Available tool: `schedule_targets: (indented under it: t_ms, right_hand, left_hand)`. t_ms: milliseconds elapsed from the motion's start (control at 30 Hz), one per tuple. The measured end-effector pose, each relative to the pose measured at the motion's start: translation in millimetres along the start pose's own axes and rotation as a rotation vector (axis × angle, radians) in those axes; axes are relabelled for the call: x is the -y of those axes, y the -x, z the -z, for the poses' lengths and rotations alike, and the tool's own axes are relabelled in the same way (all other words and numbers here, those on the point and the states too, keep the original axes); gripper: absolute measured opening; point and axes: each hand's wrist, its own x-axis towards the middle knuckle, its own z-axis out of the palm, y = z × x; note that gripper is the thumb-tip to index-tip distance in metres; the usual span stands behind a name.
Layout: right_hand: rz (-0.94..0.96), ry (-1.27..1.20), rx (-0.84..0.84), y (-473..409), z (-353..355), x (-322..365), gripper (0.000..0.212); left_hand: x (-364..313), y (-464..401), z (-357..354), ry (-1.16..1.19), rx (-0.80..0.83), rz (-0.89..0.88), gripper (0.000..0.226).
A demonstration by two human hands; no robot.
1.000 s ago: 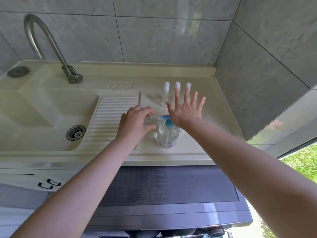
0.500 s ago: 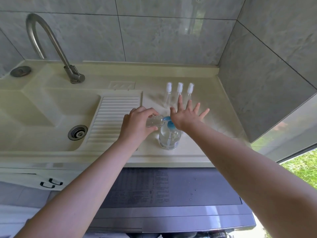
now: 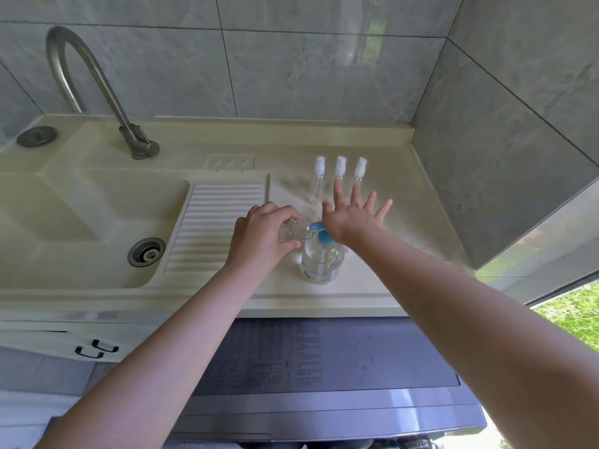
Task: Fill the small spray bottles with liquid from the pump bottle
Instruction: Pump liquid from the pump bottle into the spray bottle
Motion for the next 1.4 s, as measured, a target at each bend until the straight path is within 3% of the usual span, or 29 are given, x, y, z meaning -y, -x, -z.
schedule_targets:
  t_ms: [333,533,667,867,1100,1400]
  right_hand:
    - [0.017,0.005,-0.035,-6,2,7,0.061]
    - [0.09,0.073,-0.155,-9,13,7,0.063]
    - [0.067,0.029,-0.112,-5,3,7,0.06]
    - [0.124,0.211,-0.295,-8,17,8,0.063]
    - [0.013,-0.006,-0.072,-9,-4,6,0.059]
    - [-0.023,-0.037,-0.038,-9,1,12,0.059]
  left_hand:
    - [4,3,1,-0.006,-0.009,0.01,0.044]
    - [2,3,3,-0.048,-0.018,0.009,0.043]
    - [2,2,3,-0.035,-0.004,0.025,0.044]
    - [0,-1,4,-0.027,0.0,0.0,0.044]
    - [4,-2,3,-0.036,0.014,-0.001,0.044]
    - [5,-2,3,-0.004,-0.008,0.004,0.044]
